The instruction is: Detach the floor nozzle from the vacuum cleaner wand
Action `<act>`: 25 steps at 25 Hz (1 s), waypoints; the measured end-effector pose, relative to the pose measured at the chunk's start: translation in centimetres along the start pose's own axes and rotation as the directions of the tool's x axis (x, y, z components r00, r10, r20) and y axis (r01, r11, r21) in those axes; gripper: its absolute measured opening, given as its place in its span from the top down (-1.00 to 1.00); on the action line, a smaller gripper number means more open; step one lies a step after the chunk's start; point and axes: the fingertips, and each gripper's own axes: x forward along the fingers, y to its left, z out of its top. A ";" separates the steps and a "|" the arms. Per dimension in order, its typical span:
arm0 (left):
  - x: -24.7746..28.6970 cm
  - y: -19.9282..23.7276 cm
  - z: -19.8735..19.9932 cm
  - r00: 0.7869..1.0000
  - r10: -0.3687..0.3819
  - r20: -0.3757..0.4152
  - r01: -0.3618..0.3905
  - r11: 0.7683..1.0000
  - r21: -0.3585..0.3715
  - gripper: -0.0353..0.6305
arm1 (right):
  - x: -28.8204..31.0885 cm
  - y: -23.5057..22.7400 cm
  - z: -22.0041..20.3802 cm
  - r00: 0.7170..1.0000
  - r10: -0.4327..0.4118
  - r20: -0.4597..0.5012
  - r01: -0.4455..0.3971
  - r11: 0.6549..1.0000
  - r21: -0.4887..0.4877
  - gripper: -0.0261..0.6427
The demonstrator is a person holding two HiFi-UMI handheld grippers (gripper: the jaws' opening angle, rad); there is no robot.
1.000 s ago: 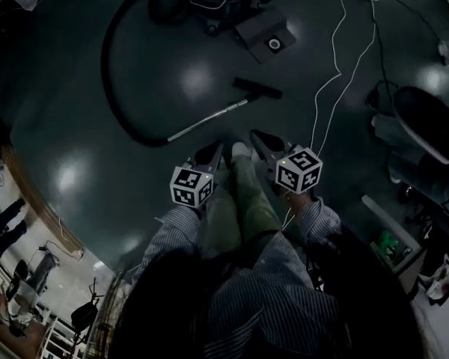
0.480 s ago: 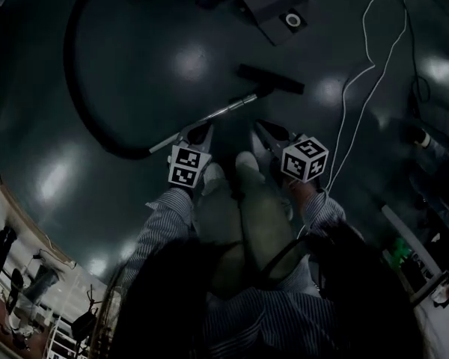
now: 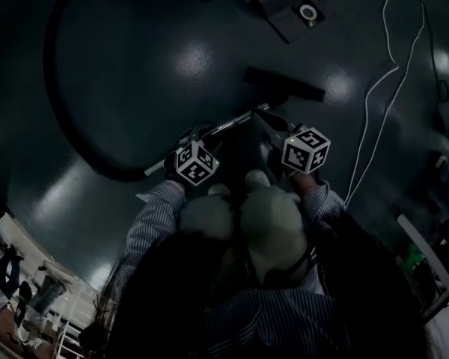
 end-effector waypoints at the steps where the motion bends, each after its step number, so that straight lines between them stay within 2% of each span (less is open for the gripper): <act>1: 0.7 0.0 -0.7 1.000 -0.005 -0.023 0.006 0.999 0.040 0.30 | 0.4 -0.4 -0.1 1.000 -0.001 0.009 0.001 1.000 0.004 0.92; 3: 2.2 0.0 -2.2 0.997 0.002 -0.072 0.007 0.991 0.130 0.30 | 0.9 -1.2 -0.2 1.000 -0.005 0.025 0.005 1.000 0.013 0.92; 5: 3.6 0.1 -3.2 0.994 0.024 -0.106 -0.003 0.982 0.186 0.25 | 0.9 -1.9 -0.4 0.999 -0.009 0.036 0.008 1.000 0.017 0.92; 10: 4.1 0.1 -3.1 0.996 0.005 -0.089 0.013 0.980 0.198 0.24 | 0.2 -3.4 -1.5 0.999 -0.037 0.024 0.037 0.999 0.011 0.92; 12: 3.9 0.3 -3.1 0.998 -0.004 -0.066 0.015 0.986 0.165 0.26 | 0.0 -3.9 -2.0 0.998 -0.054 0.021 0.053 0.998 0.025 0.92; 15: 3.9 0.6 -3.0 0.998 -0.003 -0.066 0.008 0.998 0.070 0.35 | -0.4 -4.1 -2.3 0.998 -0.059 0.024 0.058 0.998 0.033 0.92; 17: 4.0 0.6 -2.9 0.997 -0.004 -0.082 0.008 0.999 0.051 0.35 | -0.5 -4.3 -2.1 0.998 -0.055 0.031 0.054 0.998 0.029 0.92; 20: 3.8 0.8 -2.7 0.996 -0.048 -0.075 0.049 0.999 0.014 0.36 | -0.4 -4.1 -1.4 0.998 -0.042 0.049 0.040 0.999 0.032 0.92; 23: 3.0 1.1 -1.9 0.994 -0.108 -0.032 0.107 0.993 -0.042 0.36 | -0.4 -3.7 -0.6 0.998 -0.017 0.059 0.015 0.999 0.049 0.92; 25: 2.0 1.3 -1.1 0.993 -0.118 0.006 0.118 0.991 -0.065 0.36 | -0.8 -3.3 -0.1 0.998 -0.012 0.054 0.010 0.999 0.036 0.92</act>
